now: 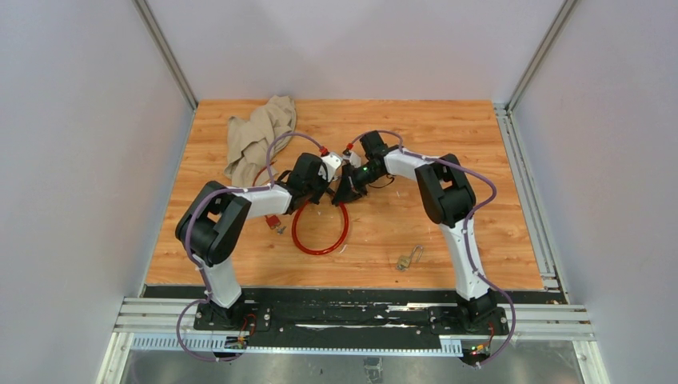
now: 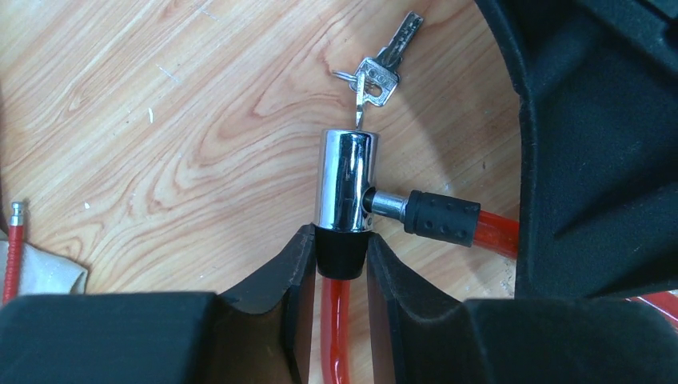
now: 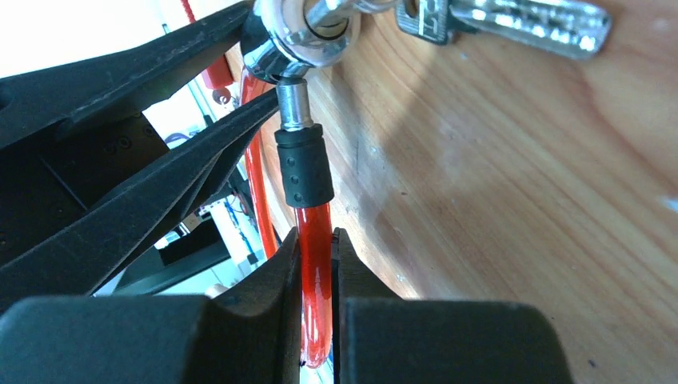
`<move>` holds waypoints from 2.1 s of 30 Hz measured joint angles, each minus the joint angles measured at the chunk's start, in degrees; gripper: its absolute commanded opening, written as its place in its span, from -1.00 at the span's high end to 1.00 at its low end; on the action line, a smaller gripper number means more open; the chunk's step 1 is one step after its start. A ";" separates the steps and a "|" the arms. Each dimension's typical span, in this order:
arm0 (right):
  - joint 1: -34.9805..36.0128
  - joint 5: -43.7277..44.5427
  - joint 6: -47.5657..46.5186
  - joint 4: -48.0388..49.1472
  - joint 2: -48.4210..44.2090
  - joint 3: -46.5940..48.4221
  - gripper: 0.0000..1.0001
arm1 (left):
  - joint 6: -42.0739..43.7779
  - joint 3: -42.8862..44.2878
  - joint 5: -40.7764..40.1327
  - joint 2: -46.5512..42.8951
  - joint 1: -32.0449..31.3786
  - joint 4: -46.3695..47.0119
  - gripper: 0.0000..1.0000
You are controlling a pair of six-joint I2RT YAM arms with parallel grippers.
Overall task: Lock with the key
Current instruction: Lock the lock.
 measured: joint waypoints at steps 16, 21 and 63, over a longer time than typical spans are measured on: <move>0.00 -1.29 13.11 11.13 -2.23 -6.34 0.99 | 0.59 -1.14 -0.28 -0.22 -0.11 2.08 0.99; 0.02 2.27 8.57 5.40 -3.43 -4.74 0.99 | 0.35 -1.14 1.55 -0.26 -0.11 2.38 0.99; -1.62 6.45 0.28 5.86 -6.14 -9.92 0.99 | -11.02 3.02 21.75 4.98 5.07 6.75 0.99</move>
